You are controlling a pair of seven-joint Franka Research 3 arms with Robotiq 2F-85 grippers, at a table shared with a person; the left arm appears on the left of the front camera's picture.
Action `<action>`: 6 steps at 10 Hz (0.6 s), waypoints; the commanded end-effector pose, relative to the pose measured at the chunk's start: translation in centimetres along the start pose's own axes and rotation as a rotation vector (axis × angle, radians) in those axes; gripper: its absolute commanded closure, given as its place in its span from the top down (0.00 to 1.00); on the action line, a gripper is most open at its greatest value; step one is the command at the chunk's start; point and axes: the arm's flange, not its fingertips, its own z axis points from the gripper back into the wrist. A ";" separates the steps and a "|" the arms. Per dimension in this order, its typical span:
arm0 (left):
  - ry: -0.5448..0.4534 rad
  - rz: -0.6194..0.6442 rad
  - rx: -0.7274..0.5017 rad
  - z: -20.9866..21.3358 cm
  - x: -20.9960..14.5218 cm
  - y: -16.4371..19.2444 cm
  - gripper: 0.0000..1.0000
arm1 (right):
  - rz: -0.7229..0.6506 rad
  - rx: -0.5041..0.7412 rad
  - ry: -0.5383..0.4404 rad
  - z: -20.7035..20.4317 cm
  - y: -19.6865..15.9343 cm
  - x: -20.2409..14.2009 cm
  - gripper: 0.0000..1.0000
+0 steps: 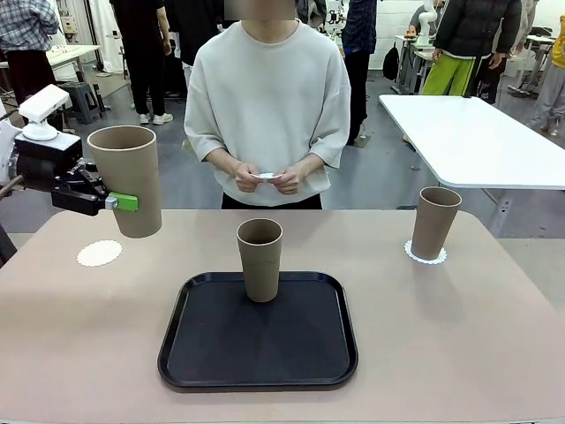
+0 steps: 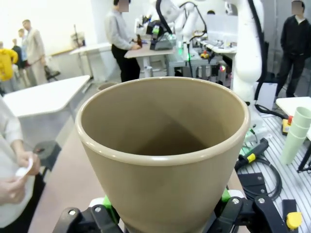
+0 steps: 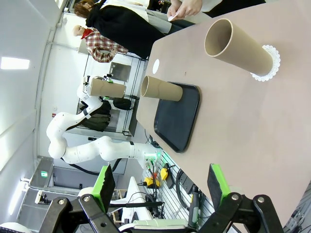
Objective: Place coasters on the table and set cups on them.
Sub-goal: Take one Reusable plastic cup from the Flat Tray and place it on a coaster set by the human.
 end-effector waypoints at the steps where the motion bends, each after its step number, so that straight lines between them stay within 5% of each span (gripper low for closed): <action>1: -0.006 -0.014 -0.014 -0.4 -0.1 -0.2 0.59 | -0.011 0.003 0.001 0.0 0.1 0.0 1.00; 3: -0.006 -0.014 -0.014 -0.4 -0.1 -0.2 0.59 | -0.011 0.003 0.001 0.0 0.1 0.0 1.00; 4: 0.000 0.000 -0.006 -0.2 -0.1 -0.1 0.85 | -0.011 0.003 0.001 0.0 0.1 0.0 1.00; 6: -0.090 -0.014 -0.047 3.4 -3.5 7.4 0.85 | -0.011 0.003 0.001 0.0 0.1 0.0 1.00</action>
